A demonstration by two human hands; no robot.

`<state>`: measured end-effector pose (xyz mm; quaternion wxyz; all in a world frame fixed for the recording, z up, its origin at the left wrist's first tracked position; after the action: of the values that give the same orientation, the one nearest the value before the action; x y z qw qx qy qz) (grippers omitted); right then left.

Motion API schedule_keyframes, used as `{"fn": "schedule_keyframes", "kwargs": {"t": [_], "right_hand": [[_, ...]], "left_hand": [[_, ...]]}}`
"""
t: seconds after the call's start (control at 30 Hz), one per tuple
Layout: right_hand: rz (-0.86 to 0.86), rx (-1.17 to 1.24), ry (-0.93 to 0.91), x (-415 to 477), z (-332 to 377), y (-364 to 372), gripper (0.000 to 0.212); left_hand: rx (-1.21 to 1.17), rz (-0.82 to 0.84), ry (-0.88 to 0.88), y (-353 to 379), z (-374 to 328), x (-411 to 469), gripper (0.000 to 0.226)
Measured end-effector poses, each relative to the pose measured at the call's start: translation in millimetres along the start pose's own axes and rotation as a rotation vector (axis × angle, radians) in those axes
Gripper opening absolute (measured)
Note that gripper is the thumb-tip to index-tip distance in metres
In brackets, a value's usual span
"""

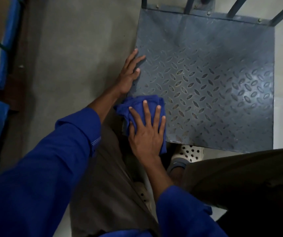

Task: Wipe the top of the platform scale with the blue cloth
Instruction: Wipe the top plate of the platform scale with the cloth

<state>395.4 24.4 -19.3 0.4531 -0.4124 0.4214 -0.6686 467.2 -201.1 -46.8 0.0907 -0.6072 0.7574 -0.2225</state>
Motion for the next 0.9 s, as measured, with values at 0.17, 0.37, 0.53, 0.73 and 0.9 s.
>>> {"fn": "schedule_keyframes", "kwargs": {"t": [0.17,0.37,0.53,0.73,0.9], "right_hand": [[-0.02,0.036,-0.083,47.5,-5.7,8.1,0.057],[-0.099,-0.118,0.32,36.8,-130.3,-35.1,0.064],[-0.177,-0.181,0.539,27.0,-136.9,-43.4,0.061],[-0.097,-0.059,0.003,2.9,-84.7,-26.7,0.057],[-0.091,-0.087,0.211,43.3,-166.6,-44.0,0.061]], "left_hand": [[0.201,-0.036,0.051,-9.8,-7.2,-3.5,0.051],[0.498,-0.183,0.082,5.2,-28.2,-78.4,0.058],[0.758,-0.257,0.108,28.4,-49.5,-123.0,0.06],[0.731,-0.256,0.105,26.8,-50.0,-121.8,0.058],[0.812,-0.27,0.108,34.9,-62.8,-128.9,0.059]]}}
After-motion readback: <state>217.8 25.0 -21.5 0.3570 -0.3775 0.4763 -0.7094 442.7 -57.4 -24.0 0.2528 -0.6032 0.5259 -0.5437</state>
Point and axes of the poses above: each hand's wrist, its own x-axis towards the middle knuckle, its own y-axis out of the palm, z = x × y, the point moved 4 cm from there along x, towards the middle knuckle, and after that the axes turned 15 degrees about -z, right-handed, at the moved point
